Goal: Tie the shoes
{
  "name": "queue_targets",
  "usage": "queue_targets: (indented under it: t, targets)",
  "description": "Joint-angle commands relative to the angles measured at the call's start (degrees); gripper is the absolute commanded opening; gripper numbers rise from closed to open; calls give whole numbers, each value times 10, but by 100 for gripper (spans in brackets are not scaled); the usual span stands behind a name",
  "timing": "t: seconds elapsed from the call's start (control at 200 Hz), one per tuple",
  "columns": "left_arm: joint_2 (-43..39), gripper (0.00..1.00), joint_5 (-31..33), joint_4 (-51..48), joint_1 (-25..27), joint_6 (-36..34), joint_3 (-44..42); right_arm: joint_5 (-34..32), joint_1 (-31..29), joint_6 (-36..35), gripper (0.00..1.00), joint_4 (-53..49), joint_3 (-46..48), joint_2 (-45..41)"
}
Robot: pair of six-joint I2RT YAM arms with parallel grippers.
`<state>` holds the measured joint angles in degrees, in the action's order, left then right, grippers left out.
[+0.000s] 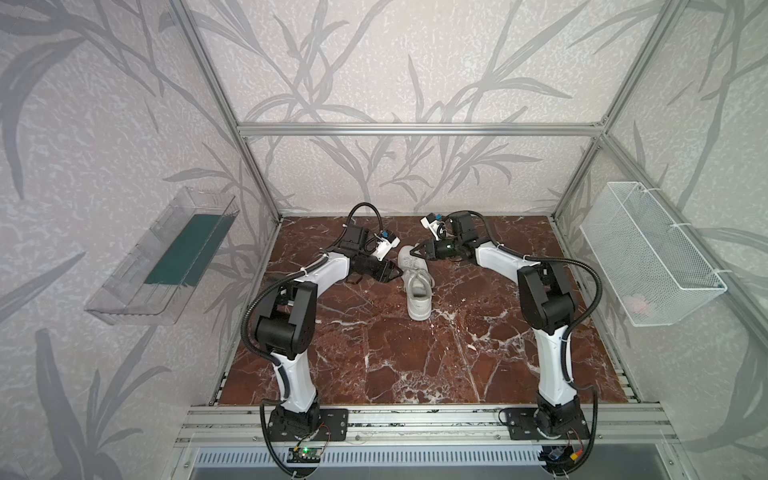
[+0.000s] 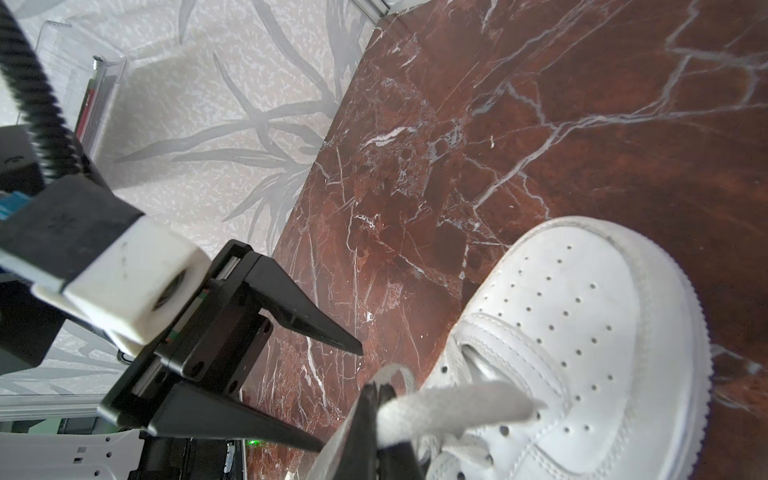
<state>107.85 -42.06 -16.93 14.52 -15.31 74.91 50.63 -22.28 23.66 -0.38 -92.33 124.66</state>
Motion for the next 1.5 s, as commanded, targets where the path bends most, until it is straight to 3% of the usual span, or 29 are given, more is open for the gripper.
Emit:
queue_targets:
  t: [0.0, 0.27, 0.5, 0.86, 0.99, 1.055, 1.17, 1.3, 1.495]
  targets:
    - [30, 53, -10, -55, 0, -76, 49, 11, 3, -15, 0, -11, 1, -32]
    - [81, 54, -13, -130, 4, -110, 124, 18, 6, -17, 0, -12, 2, -35]
    - [119, 54, 13, -266, 12, -223, 197, 23, 10, -19, 0, -18, -1, -38]
    - [161, 52, 26, -283, 34, -228, 254, 29, 10, -18, 0, -16, 0, -40]
    - [155, 37, 20, -277, 33, -230, 247, 30, 10, -16, 0, -14, 2, -40]
    - [148, 23, 24, -271, 33, -225, 240, 27, 10, -17, 0, -14, 5, -42]
    - [129, 8, 50, -268, 32, -225, 227, 24, 12, -15, 0, -11, 11, -49]
    - [103, 0, 74, -257, 30, -216, 210, 16, 16, -12, 0, -9, 21, -58]
    - [61, 0, 117, -224, 30, -196, 176, 0, 25, -3, 0, 9, 54, -84]
